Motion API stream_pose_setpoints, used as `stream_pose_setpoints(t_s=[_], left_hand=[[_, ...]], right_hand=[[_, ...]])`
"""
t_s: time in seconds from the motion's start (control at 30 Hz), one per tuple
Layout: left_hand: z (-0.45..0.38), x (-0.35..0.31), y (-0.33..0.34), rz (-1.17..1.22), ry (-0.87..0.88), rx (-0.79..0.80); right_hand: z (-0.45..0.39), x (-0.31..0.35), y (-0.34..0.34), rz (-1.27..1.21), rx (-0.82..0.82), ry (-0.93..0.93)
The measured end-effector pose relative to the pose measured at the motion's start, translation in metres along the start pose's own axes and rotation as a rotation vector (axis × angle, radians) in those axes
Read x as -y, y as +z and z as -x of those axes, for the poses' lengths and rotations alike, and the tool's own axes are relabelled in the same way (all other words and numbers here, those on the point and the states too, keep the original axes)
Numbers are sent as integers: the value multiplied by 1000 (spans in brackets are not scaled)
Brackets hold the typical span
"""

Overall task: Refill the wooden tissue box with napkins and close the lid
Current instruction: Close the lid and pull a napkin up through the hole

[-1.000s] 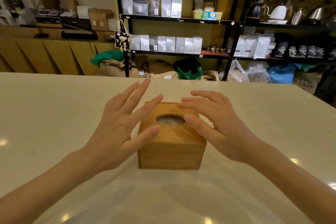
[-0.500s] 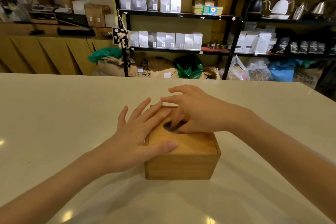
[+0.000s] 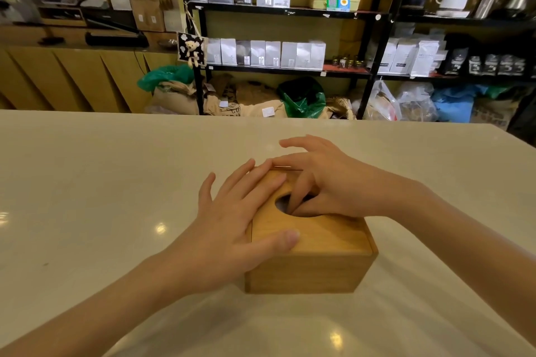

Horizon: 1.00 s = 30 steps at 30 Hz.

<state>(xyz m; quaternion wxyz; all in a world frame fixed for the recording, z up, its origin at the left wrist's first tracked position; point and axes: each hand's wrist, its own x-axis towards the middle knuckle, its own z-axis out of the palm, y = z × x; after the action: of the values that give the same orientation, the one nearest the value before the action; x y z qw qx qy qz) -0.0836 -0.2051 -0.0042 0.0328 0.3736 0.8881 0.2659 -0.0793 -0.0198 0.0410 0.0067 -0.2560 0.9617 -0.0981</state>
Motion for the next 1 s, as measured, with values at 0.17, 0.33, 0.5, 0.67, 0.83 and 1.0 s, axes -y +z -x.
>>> stream_pose_setpoints(t_s=[0.17,0.33,0.5,0.67,0.83,1.0], left_hand=[[-1,1,1,12,12,-6],[0,0,0,29,16,-7],[0,-1,-1,23,6,2],[-1,-5,-3,93,-21,11],[-5,-5,-5,218,-52,-15],[-16,-4,-14,423,-130,-36]], right_hand=[[3,0,1,6,-26,-23],[10,-3,-8,-89,-90,-22],[9,-7,-11,-300,-89,51],[11,-12,-13,-564,-60,119],[12,-17,-10,-754,-75,159],[16,-12,-9,-720,-148,131]])
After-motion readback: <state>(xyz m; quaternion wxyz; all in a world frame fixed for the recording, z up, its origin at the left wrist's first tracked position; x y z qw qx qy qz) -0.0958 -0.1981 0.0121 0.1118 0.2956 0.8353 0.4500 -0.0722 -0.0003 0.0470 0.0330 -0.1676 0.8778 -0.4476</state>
